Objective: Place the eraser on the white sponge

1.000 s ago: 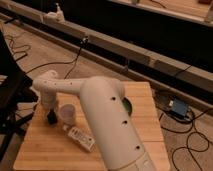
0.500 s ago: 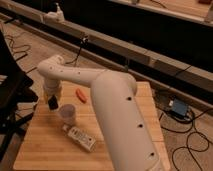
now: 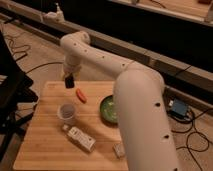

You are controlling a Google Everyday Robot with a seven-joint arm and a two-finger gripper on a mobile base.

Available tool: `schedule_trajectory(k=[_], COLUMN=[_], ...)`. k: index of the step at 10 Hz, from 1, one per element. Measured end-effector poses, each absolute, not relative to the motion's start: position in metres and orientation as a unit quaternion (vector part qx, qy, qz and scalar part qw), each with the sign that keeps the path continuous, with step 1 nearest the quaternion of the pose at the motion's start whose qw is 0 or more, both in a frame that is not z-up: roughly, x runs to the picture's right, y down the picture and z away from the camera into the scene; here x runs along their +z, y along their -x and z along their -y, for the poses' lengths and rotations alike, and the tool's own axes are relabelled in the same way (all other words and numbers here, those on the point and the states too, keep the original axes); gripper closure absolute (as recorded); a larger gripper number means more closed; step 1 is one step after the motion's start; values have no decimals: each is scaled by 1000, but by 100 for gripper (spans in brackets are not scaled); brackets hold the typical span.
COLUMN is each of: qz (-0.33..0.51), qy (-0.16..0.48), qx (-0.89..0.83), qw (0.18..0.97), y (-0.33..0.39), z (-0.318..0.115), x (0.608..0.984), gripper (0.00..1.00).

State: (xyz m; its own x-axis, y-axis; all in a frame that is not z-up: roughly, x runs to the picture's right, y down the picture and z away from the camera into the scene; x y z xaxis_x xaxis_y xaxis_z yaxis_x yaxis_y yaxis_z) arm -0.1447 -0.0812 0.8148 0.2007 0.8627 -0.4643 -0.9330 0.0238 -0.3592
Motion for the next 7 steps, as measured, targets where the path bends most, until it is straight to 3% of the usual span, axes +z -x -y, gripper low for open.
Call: schedule_trajectory(k=[3, 7], qz=[-113, -199], qy=[280, 282], qx=[673, 710], qw=[676, 614], y=[31, -59], z=[74, -24], x=[791, 739], gripper=[100, 100])
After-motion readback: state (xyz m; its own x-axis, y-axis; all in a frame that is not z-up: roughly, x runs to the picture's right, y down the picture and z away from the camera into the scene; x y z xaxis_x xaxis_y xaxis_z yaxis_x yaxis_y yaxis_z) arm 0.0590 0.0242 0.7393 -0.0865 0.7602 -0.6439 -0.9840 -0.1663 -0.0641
